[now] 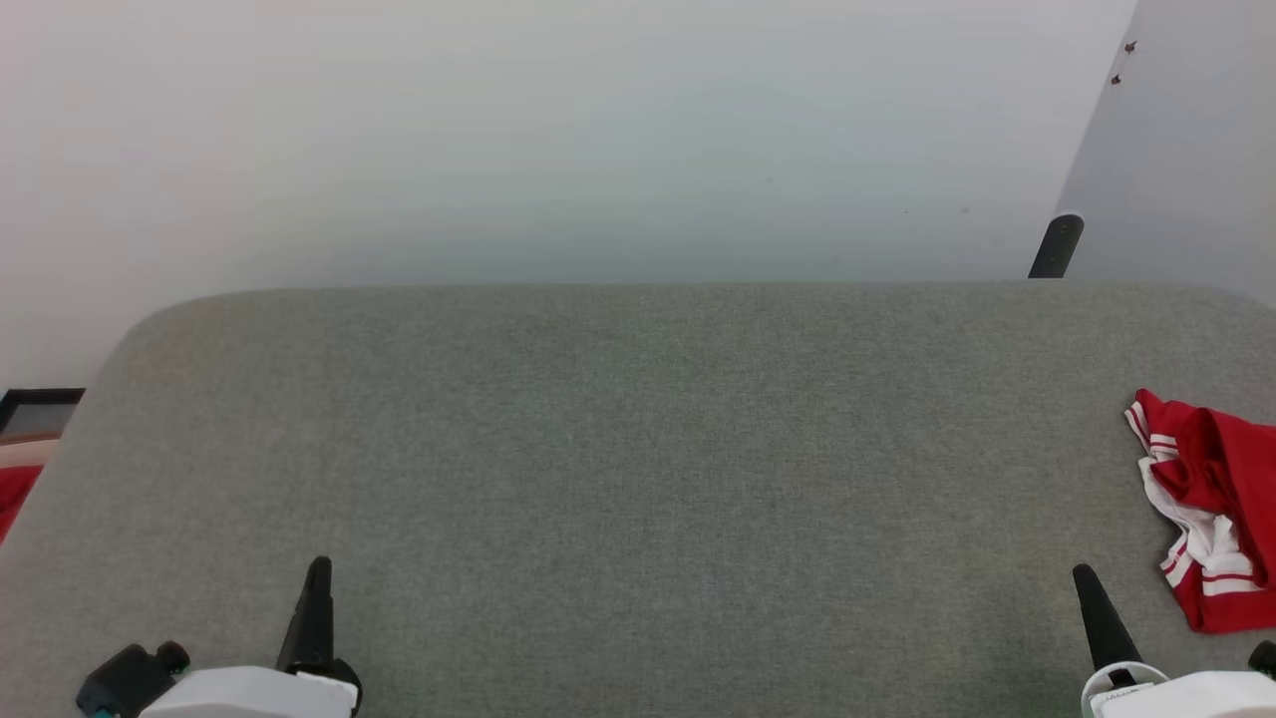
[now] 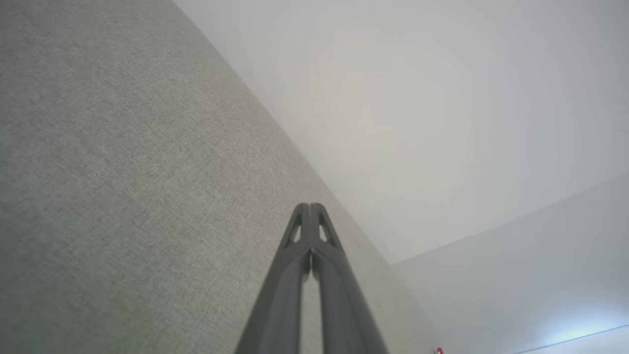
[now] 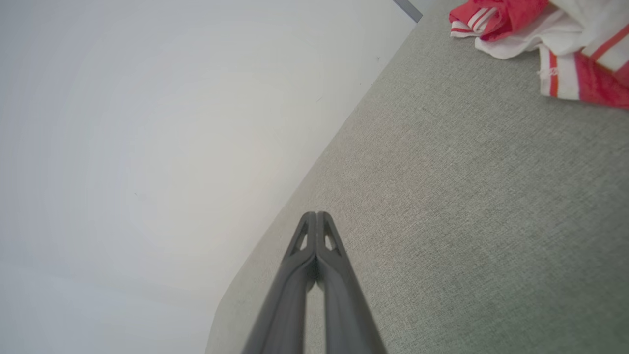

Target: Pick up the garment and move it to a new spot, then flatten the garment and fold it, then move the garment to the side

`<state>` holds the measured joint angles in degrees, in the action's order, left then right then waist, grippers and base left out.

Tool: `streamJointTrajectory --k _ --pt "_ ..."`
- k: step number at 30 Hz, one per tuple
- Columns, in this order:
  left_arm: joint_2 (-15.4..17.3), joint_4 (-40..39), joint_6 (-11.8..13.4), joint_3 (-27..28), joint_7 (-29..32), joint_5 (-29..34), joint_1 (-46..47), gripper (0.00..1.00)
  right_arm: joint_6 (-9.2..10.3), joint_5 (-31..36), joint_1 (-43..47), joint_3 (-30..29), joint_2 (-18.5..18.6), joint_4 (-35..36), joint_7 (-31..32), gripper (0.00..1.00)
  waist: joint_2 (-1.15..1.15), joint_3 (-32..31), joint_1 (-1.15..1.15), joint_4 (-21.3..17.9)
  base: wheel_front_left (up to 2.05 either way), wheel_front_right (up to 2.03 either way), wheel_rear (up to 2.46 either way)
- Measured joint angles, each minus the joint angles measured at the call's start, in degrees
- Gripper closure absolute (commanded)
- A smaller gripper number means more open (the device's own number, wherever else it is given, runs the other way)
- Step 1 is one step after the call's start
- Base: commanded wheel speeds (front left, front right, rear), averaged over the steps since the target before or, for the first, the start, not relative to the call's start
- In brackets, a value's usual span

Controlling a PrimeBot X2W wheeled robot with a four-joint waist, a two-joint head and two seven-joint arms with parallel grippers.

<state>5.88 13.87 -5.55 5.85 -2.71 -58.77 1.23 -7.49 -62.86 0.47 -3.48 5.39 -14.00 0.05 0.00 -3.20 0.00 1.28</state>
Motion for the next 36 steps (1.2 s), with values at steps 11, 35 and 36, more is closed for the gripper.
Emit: streamJointTrajectory --k 11,35,36 --pt "-0.6 0.0 -0.3 0.1 1.7 -6.4 0.8 1.00 0.01 -5.4 -1.2 -0.6 -0.4 0.0 1.3 1.00 0.00 0.5 0.00 -0.2 0.00 0.00 0.00" --pt "-1.7 0.1 -1.0 0.3 5.2 -18.4 2.6 1.00 0.01 -16.0 -3.5 -1.7 -1.3 0.0 3.6 1.00 0.00 1.6 0.00 -0.6 0.00 0.00 0.00" --pt "-1.7 0.1 -1.0 0.3 5.2 -19.0 2.7 1.00 0.01 -16.4 -3.6 -1.7 -1.3 0.0 3.6 1.00 0.00 1.7 0.00 -0.6 0.00 0.00 0.00"
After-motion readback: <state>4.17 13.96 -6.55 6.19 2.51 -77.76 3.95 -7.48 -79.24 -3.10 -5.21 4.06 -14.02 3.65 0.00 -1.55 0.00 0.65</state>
